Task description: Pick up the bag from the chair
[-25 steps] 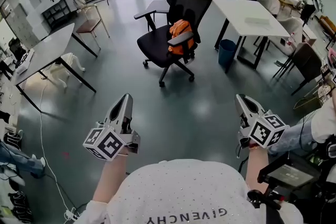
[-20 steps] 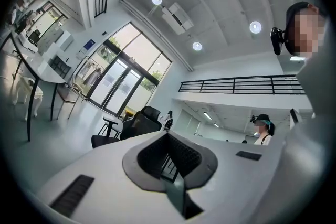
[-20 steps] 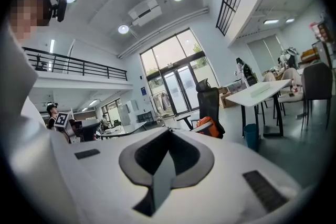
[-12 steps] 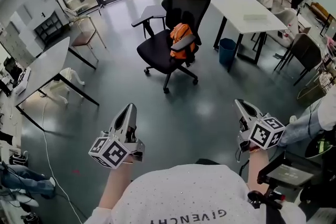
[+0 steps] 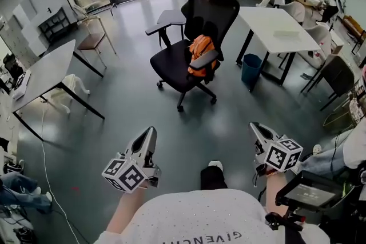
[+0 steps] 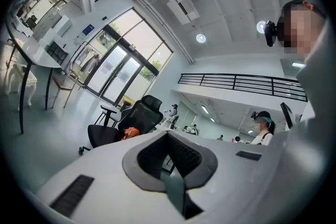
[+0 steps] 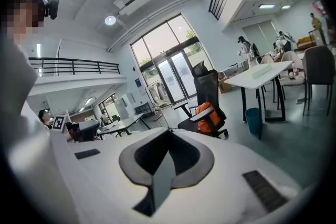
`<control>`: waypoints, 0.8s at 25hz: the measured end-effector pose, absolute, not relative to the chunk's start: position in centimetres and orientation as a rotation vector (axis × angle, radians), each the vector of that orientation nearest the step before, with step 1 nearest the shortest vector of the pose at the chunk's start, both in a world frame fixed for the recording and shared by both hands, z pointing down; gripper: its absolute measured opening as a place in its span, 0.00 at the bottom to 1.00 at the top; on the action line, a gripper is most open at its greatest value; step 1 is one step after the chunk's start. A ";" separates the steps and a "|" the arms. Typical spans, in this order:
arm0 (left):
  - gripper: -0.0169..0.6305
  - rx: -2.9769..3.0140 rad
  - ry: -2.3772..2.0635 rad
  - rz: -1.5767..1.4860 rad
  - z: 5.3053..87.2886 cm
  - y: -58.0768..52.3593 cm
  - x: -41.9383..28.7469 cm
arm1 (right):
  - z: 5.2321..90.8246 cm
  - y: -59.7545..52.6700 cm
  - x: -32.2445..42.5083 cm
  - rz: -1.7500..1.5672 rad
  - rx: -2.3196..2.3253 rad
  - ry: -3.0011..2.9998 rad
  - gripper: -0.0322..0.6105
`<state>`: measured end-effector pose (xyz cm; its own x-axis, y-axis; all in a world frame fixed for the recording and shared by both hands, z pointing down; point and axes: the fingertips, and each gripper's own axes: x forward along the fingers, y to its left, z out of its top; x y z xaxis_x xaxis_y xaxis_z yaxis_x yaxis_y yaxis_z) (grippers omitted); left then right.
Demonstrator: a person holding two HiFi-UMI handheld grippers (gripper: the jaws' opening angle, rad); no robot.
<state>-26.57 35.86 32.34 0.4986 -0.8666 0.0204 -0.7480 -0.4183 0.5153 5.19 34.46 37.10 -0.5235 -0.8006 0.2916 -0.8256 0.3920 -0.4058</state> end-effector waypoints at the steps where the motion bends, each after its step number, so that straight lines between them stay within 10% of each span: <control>1: 0.05 2.280 -1.335 -0.341 32.2 34.9 -26.5 | 36.8 32.9 4.9 0.794 1.488 -2.587 0.06; 20: 0.05 2.224 -1.471 -0.388 30.8 12.1 -17.6 | 34.3 5.3 10.7 0.712 1.218 -2.689 0.06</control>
